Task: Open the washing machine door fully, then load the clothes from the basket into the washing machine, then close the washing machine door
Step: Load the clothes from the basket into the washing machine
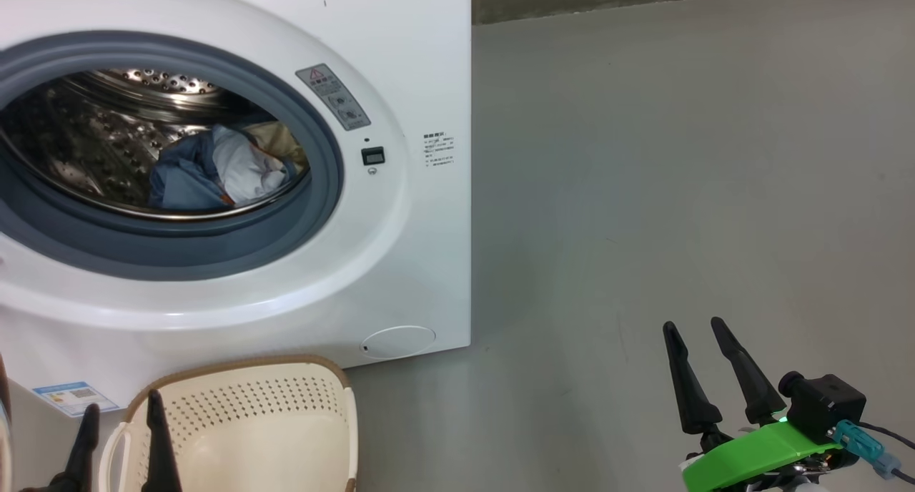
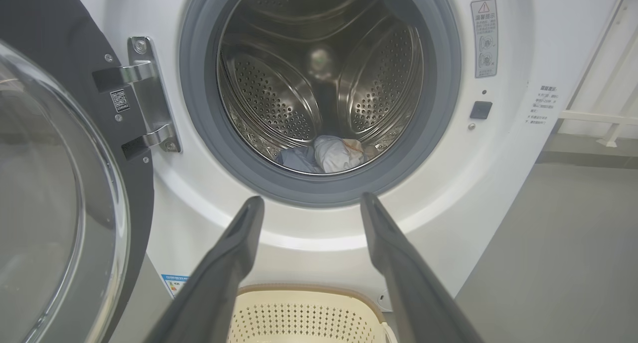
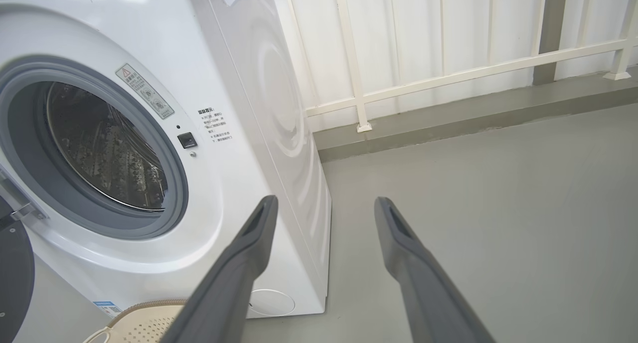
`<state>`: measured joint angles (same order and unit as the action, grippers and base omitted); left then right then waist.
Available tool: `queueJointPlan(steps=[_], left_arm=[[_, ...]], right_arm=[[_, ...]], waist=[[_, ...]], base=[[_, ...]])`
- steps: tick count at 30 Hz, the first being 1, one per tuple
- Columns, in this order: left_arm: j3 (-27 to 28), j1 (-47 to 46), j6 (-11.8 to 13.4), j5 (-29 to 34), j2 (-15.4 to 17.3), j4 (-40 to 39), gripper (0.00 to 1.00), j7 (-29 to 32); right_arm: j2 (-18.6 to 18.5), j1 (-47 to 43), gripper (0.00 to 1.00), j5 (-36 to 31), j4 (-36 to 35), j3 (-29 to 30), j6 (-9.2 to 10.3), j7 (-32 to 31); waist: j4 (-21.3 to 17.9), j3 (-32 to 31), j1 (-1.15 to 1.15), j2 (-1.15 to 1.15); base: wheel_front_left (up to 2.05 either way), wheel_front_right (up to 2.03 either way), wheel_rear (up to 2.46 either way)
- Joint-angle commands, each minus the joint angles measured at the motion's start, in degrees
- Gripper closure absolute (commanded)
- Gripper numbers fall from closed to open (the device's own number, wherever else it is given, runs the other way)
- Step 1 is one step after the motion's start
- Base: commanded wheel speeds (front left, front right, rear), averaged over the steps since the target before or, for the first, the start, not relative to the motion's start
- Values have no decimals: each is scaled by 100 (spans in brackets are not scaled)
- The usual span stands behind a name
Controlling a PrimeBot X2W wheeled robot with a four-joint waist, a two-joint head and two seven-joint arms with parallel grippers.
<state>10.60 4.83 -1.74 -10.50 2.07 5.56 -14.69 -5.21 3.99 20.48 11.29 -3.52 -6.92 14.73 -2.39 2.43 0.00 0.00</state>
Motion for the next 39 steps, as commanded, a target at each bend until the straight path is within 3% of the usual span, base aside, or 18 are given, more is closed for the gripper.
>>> queueJointPlan(steps=[1,39], left_arm=[[123,-65,43,-19,82,-168,0,-30],[-68,-243,227,175,81,-134,0,-30]], right_arm=[[-44,109,0,-75,-154,-156,-57,27],[17,204,0,-486,-60,-5,-57,27]], waist=[[5,3,0,0],[81,174,0,0]], base=[[0,0,0],[0,0,0]])
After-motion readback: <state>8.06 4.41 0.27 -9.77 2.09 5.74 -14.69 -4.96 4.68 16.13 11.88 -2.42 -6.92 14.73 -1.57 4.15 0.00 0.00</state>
